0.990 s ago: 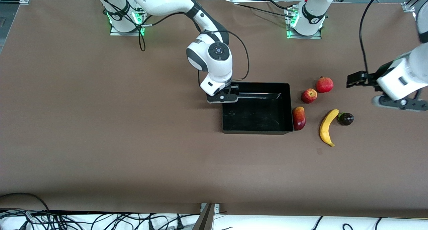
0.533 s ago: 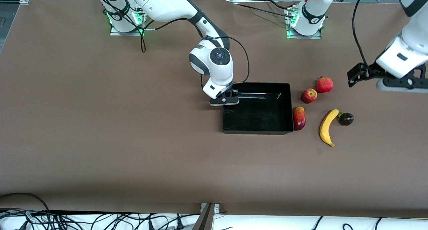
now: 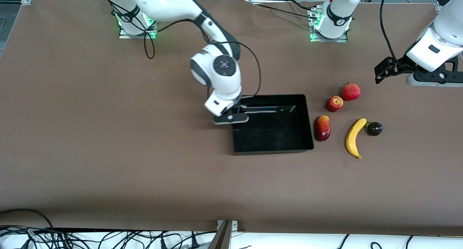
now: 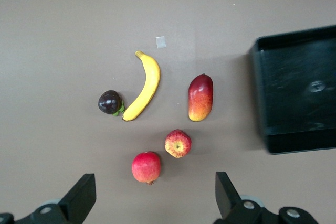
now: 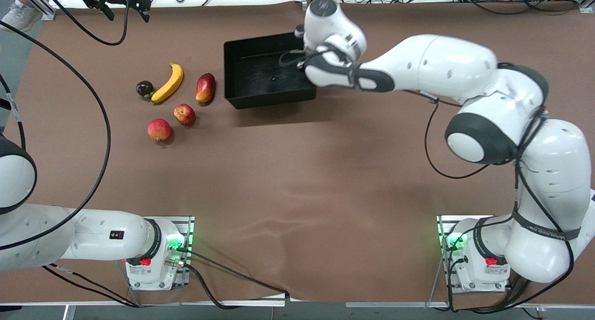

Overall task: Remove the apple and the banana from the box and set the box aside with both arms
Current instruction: 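Drag the black tray across the table toward the right arm's base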

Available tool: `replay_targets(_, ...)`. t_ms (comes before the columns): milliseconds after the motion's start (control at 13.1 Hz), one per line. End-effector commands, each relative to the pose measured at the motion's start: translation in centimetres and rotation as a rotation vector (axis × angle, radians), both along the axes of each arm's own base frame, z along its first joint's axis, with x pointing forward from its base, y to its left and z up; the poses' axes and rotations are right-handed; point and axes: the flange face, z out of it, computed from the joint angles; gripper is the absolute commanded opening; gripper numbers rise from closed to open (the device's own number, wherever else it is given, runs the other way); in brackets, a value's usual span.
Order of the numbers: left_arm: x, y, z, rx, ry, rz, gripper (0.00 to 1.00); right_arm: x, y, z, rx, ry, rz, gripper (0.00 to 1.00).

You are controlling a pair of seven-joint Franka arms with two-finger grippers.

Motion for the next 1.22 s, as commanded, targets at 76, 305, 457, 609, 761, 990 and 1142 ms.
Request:
replay_targets(76, 0.4, -0.3, 0.4, -0.021, 0.000, 0.007, 1.00, 3.1, -10.2, 7.3, -0.018, 0.085, 0.047, 0.00)
replay_targets(305, 0.4, -0.3, 0.4, -0.021, 0.000, 0.007, 1.00, 4.8, -22.0, 7.8, -0.052, 0.114, 0.096, 0.00)
replay_targets(457, 0.3, -0.3, 0.5, -0.020, 0.007, 0.007, 1.00, 5.7, -29.3, 7.0, -0.063, 0.133, 0.128, 0.00)
replay_targets(609, 0.2, -0.3, 0.6, -0.020, 0.007, 0.006, 1.00, 5.7, -36.5, 4.6, -0.062, 0.122, 0.150, 0.00)
replay_targets(761, 0.3, -0.3, 0.5, -0.018, 0.010, 0.006, 1.00, 5.0, -43.0, 1.1, -0.023, 0.097, 0.155, 0.00)
replay_targets(990, 0.2, -0.3, 0.5, -0.019, 0.017, 0.005, 1.00, 3.1, -49.5, -3.3, -0.003, 0.086, 0.099, 0.00)
replay_targets(1142, 0.2, -0.4, 0.5, -0.019, 0.017, 0.003, 1.00, 1.9, -52.0, -5.8, -0.006, 0.079, 0.051, 0.00)
